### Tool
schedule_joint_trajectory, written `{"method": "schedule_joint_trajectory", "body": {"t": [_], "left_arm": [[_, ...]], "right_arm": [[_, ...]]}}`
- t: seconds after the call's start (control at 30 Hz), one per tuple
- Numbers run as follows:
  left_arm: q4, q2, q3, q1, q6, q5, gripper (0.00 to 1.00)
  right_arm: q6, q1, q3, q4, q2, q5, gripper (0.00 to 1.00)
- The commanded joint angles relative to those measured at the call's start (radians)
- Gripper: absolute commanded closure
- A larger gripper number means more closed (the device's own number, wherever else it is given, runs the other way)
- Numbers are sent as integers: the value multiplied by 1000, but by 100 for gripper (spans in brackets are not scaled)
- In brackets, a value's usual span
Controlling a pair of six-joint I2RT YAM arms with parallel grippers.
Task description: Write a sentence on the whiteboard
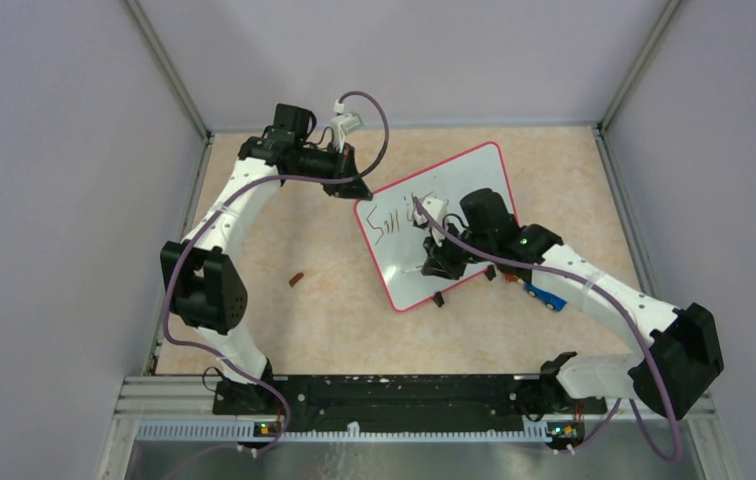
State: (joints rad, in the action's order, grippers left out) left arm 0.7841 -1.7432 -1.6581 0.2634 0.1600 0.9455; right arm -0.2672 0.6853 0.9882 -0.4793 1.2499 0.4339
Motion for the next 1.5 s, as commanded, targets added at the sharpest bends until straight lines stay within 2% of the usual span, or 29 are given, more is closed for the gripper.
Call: {"method": "schedule_joint_trajectory", "body": {"t": [0.0, 0.37, 0.57, 0.97, 1.47], "left_arm": [[16, -4, 29, 20, 18, 1, 100], [9, -4, 37, 20, 15, -5, 100], [8, -1, 39, 20, 13, -6, 100], [5, 5, 46, 20, 13, -5, 100], [4, 14, 49, 20, 18, -2, 100]], "right_arm": [[-26, 8, 2, 71, -37, 93, 100], [-29, 8, -23, 129, -40, 90, 100], [-31, 25, -19, 145, -12, -2, 100], [-27, 46, 8, 165, 40, -91, 100], [-22, 73, 44, 185, 93, -118, 100]]}}
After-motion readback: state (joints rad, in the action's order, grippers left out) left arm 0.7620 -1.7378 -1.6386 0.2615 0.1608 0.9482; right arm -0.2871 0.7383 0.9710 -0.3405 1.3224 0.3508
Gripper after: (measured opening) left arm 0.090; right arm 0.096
